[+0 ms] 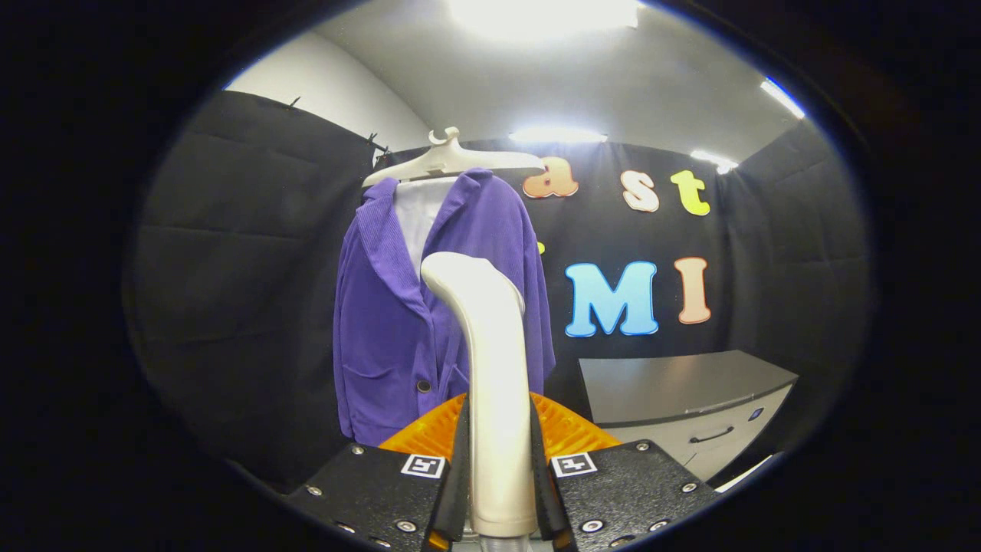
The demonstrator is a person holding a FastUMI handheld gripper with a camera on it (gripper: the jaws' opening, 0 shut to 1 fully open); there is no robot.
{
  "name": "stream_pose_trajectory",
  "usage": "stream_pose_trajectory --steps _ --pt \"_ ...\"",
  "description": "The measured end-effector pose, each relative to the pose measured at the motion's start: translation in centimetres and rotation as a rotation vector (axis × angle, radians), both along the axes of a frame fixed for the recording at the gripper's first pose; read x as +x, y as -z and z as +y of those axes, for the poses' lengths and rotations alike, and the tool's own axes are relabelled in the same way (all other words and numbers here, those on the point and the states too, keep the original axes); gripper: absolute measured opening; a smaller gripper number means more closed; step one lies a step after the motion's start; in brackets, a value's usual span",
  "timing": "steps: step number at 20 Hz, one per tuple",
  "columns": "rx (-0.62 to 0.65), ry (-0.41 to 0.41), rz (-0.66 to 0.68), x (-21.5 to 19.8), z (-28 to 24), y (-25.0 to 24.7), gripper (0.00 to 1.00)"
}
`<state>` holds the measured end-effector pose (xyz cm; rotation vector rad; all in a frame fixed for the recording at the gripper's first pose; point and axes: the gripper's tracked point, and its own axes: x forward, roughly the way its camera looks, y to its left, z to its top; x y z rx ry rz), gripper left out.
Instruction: Iron the clothes twice with a garment steamer, once on the left side and once on the right side.
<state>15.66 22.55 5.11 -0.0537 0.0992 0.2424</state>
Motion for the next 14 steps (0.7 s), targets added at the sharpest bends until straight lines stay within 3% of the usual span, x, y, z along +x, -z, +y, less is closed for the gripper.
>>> stream_pose_trajectory --steps 14 --pt "0.082 -0.120 -0.208 1.8 7.6 -12.2 0.36"
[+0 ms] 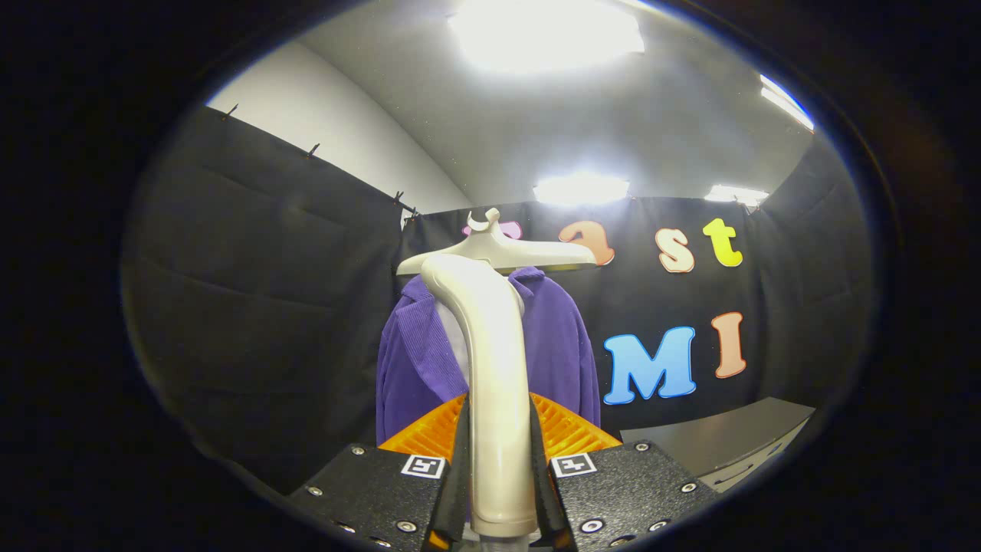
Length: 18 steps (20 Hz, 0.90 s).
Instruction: Iron the clothes twice with a garment steamer, once on the left side and once on the right side.
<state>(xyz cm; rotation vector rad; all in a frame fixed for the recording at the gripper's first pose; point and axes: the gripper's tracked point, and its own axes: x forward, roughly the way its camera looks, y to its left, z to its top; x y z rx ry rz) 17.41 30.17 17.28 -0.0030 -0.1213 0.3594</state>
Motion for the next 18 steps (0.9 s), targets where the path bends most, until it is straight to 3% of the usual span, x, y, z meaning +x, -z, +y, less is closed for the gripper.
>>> stream_pose_trajectory --steps 9,18 --pt "-0.023 -0.055 -0.013 3.8 7.2 -1.2 0.36" --pt "-0.121 -0.046 0.121 7.4 10.3 5.7 0.36"
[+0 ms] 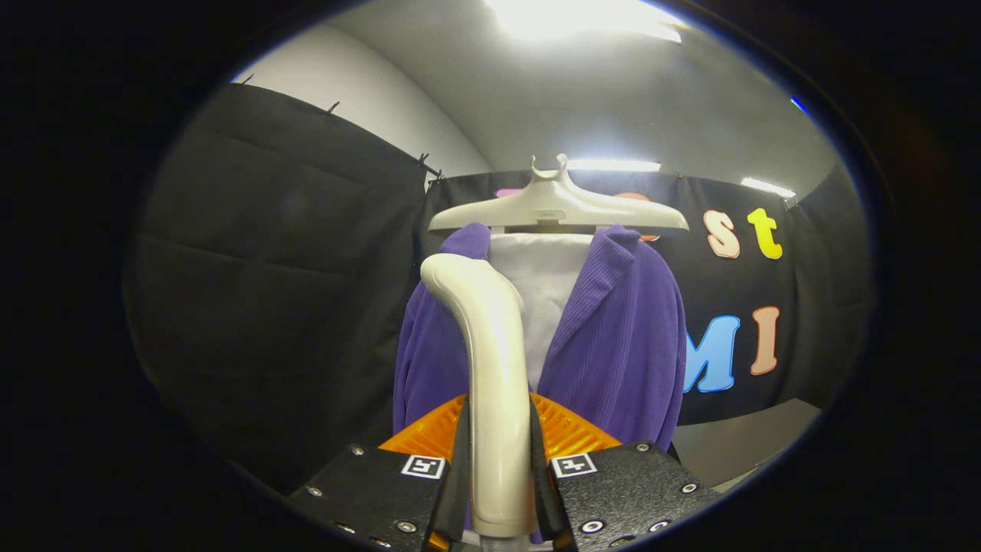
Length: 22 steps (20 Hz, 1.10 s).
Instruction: Iron the clothes twice with a garment steamer, once on the left side and once on the right side.
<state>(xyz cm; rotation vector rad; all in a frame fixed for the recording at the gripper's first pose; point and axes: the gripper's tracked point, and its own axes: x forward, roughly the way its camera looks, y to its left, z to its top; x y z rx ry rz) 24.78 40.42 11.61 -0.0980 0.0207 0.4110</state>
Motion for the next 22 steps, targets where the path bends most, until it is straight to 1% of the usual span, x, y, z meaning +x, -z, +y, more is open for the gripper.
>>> stream_pose_trajectory --steps 3,7,12,15,18,22 --pt "-0.056 -0.013 0.036 -0.8 0.5 3.1 0.36" --pt "-0.101 -0.023 0.080 -2.1 0.2 6.7 0.36" --pt "-0.124 -0.024 0.111 -3.3 -0.1 10.3 0.36" --pt "-0.133 -0.045 0.182 -4.5 0.1 13.0 0.36" --pt "-0.151 -0.030 0.198 -5.0 -0.8 15.2 0.36" --pt "-0.183 -0.038 0.269 -6.7 -1.1 19.4 0.36"
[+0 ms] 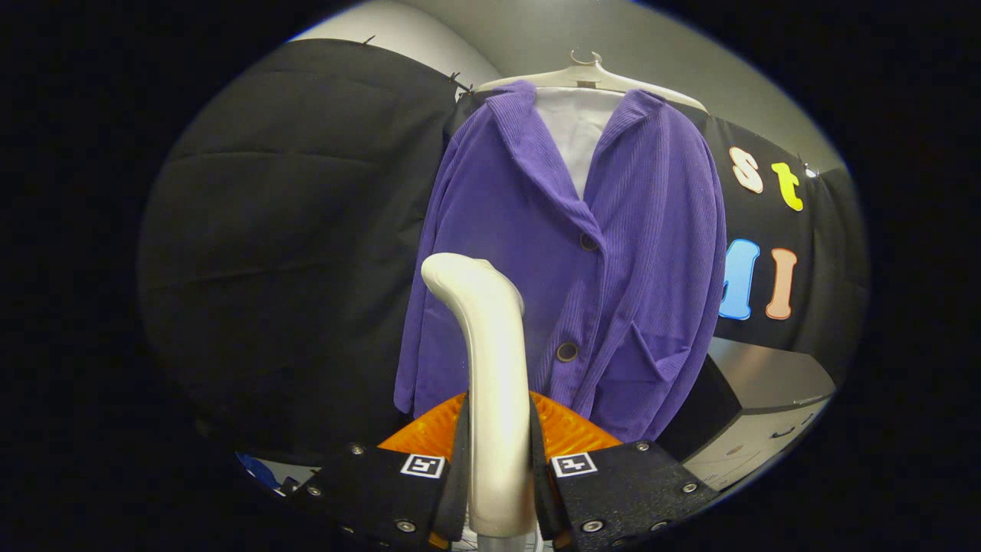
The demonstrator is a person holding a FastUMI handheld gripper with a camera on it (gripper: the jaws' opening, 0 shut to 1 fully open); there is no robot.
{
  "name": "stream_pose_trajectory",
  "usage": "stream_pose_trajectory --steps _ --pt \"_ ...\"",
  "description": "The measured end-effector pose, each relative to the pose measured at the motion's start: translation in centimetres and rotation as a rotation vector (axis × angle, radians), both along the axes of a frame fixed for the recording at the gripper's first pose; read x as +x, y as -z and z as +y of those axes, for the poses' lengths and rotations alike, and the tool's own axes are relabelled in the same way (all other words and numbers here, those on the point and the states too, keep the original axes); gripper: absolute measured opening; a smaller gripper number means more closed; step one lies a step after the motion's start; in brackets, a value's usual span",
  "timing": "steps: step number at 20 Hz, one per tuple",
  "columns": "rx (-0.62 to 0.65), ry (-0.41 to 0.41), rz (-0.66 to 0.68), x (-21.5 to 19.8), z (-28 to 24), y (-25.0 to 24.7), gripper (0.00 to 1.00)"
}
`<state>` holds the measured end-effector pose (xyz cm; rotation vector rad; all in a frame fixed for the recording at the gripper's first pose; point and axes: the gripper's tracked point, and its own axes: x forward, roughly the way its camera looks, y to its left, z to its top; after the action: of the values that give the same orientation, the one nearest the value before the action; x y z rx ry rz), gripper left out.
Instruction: Iron the clothes twice with a garment steamer, once on the left side and once on the right side.
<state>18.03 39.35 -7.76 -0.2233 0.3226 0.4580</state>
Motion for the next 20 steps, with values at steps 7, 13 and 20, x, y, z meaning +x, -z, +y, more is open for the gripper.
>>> stream_pose_trajectory --steps 7,13,20 --pt "-0.024 0.022 0.046 -1.1 -1.5 4.0 0.36" --pt "-0.051 0.017 0.083 -2.4 -2.0 8.2 0.36" --pt "-0.091 0.012 0.165 -4.2 -2.8 13.0 0.36"
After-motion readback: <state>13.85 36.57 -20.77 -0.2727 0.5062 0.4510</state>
